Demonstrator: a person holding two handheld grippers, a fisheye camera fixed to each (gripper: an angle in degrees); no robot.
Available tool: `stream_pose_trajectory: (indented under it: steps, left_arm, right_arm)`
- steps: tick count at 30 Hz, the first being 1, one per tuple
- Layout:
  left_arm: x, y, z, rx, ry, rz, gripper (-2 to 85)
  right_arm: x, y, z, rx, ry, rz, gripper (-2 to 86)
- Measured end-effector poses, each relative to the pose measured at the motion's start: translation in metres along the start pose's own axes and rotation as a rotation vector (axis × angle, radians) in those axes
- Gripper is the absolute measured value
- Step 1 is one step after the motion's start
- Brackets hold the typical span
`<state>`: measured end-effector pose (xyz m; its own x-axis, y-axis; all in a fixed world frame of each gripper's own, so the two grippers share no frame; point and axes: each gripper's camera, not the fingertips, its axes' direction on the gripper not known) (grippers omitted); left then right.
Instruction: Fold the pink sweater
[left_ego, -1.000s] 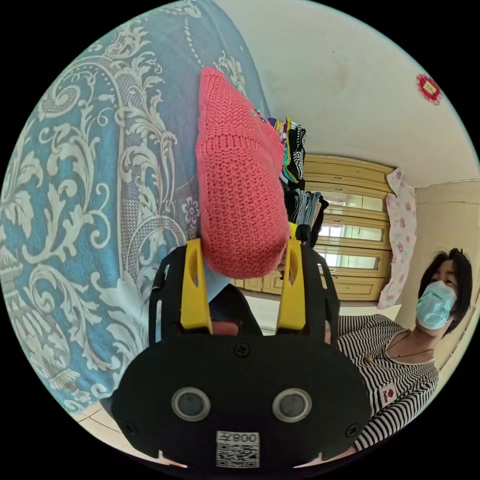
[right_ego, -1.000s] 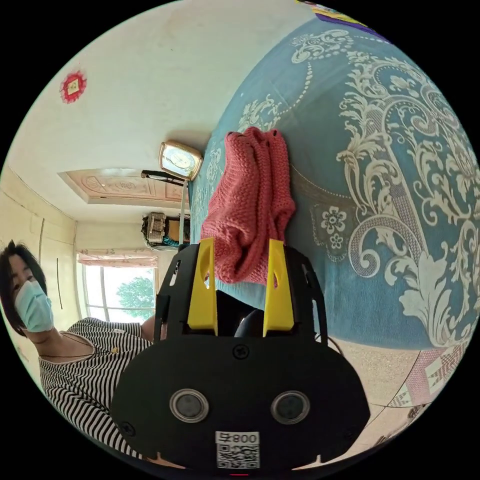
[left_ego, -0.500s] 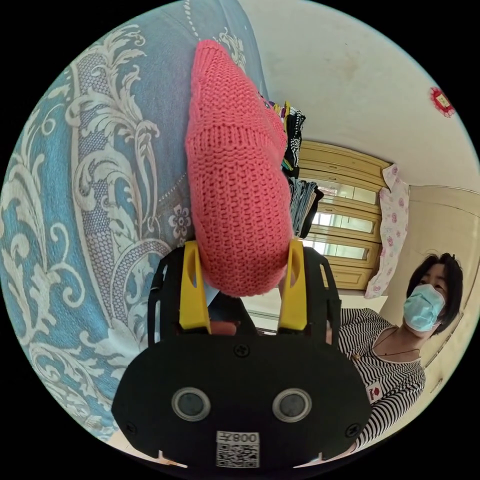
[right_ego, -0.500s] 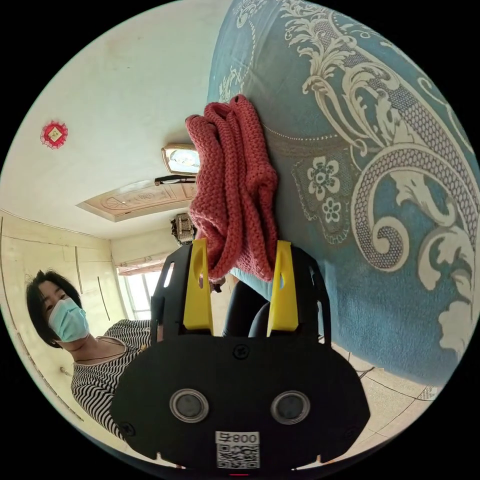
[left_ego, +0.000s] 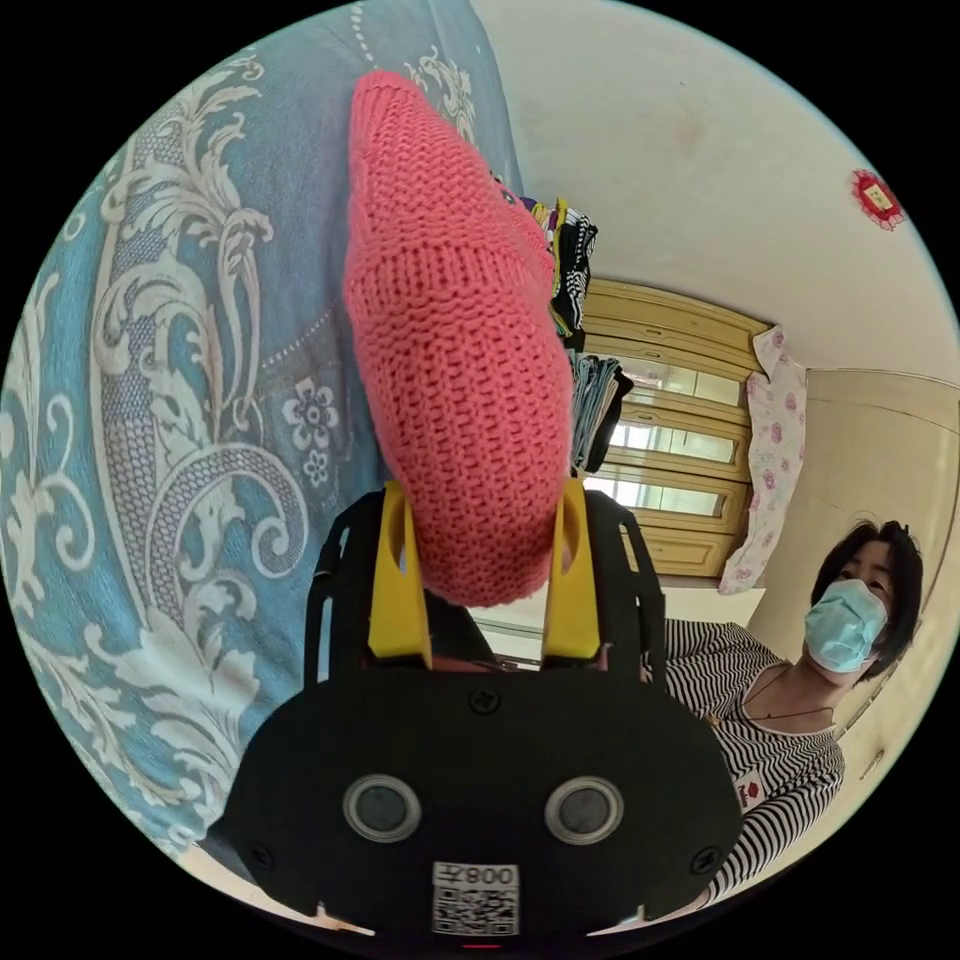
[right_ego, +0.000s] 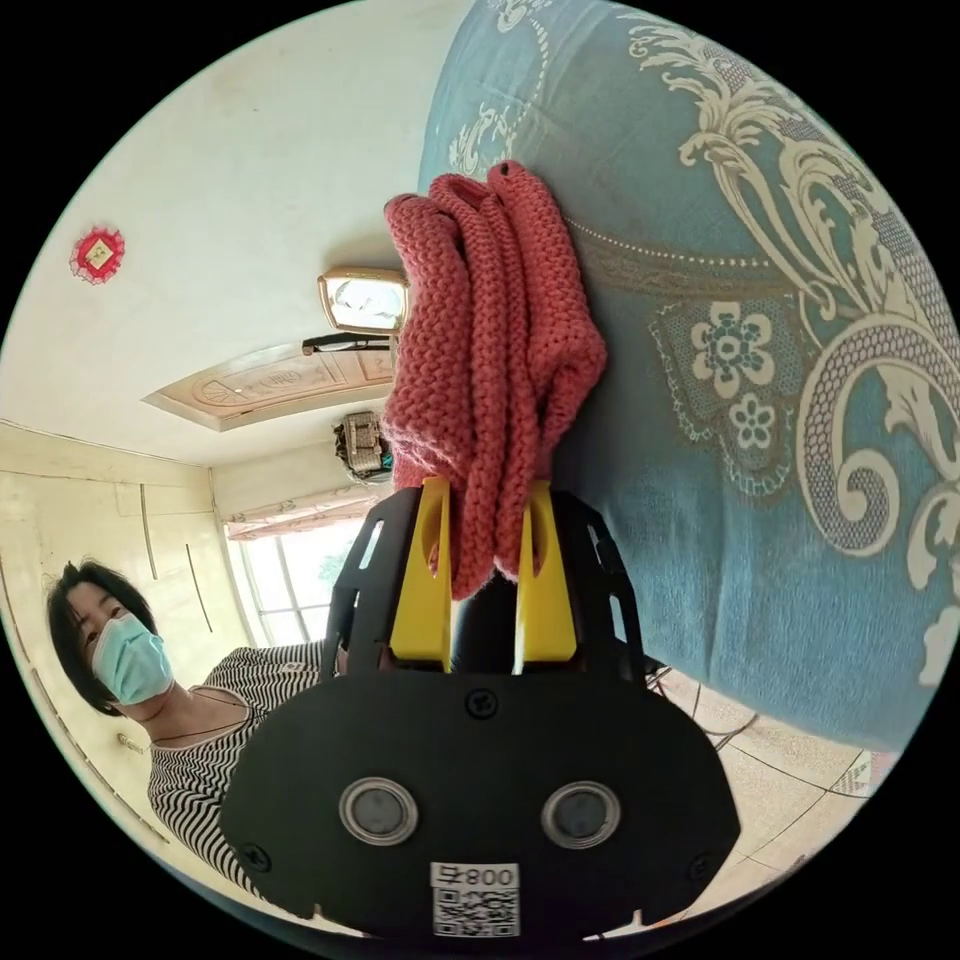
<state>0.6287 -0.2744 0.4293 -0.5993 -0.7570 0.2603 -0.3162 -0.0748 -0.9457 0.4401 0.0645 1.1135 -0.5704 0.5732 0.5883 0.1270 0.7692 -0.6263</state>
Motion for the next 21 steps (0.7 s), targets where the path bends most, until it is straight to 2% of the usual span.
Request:
stream_pose_trajectory:
  steps: [10, 21]
  left_arm:
    - [0.005, 0.085, 0.045, -0.037, 0.063, -0.045, 19.4]
    - [0.016, 0.164, 0.137, -0.117, 0.064, 0.037, 19.2]
  right_arm:
    - [0.011, 0.157, -0.025, -0.025, -0.028, 0.013, 9.6]
    - [0.029, 0.362, -0.066, 0.055, -0.089, -0.029, 9.4]
